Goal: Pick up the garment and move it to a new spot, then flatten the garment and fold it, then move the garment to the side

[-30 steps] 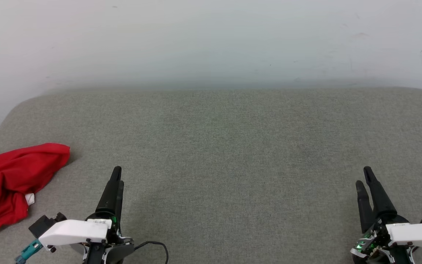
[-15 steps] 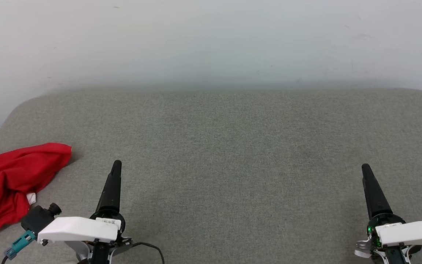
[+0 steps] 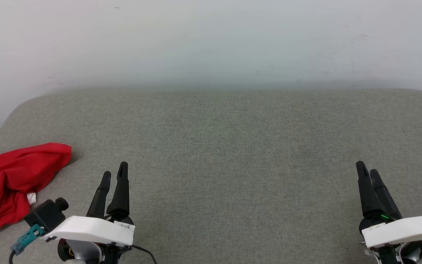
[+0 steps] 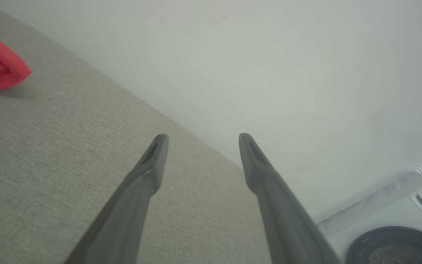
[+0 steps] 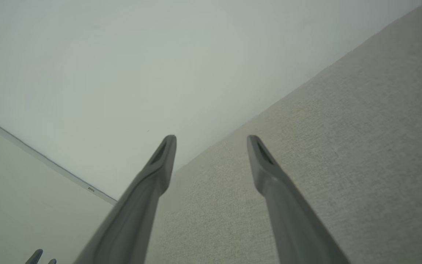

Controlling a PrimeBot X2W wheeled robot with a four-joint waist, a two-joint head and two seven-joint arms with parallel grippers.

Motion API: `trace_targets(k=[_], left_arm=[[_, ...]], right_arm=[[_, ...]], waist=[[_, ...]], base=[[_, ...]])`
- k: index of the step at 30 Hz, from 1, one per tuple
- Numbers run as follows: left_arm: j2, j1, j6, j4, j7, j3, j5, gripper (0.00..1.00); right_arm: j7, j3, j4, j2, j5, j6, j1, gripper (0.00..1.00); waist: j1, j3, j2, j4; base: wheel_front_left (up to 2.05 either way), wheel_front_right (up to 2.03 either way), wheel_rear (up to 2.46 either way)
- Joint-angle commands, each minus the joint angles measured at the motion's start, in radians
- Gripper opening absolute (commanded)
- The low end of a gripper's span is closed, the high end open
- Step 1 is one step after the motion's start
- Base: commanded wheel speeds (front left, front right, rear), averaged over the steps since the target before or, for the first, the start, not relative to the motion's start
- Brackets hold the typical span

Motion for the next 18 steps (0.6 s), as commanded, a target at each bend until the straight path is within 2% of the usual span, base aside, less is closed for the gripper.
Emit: trace_targets(k=[1, 8, 18], left_arm=[[0.001, -0.002, 0.006, -0.019, -0.010, -0.004, 0.039, 1.00], [0.014, 0.003, 0.028, -0.021, -0.031, -0.026, 0.187, 1.00], [0.052, 0.008, 0.078, -0.023, -0.059, -0.058, 0.334, 1.00]], right_arm=[[0.003, -0.001, -0.021, -0.001, -0.046, 0.000, -0.002, 1.00], [0.014, -0.001, -0.045, 0.002, -0.224, 0.000, 0.008, 1.00], [0.030, -0.013, -0.064, 0.004, -0.390, 0.000, 0.021, 1.00]], waist=[[0.0000, 0.000, -0.0001, 0.000], [0.0000, 0.000, -0.0001, 0.001], [0.0000, -0.001, -0.0001, 0.001]], base=[[0.00, 0.00, 0.00], [0.00, 0.00, 0.00], [0.00, 0.00, 0.00]])
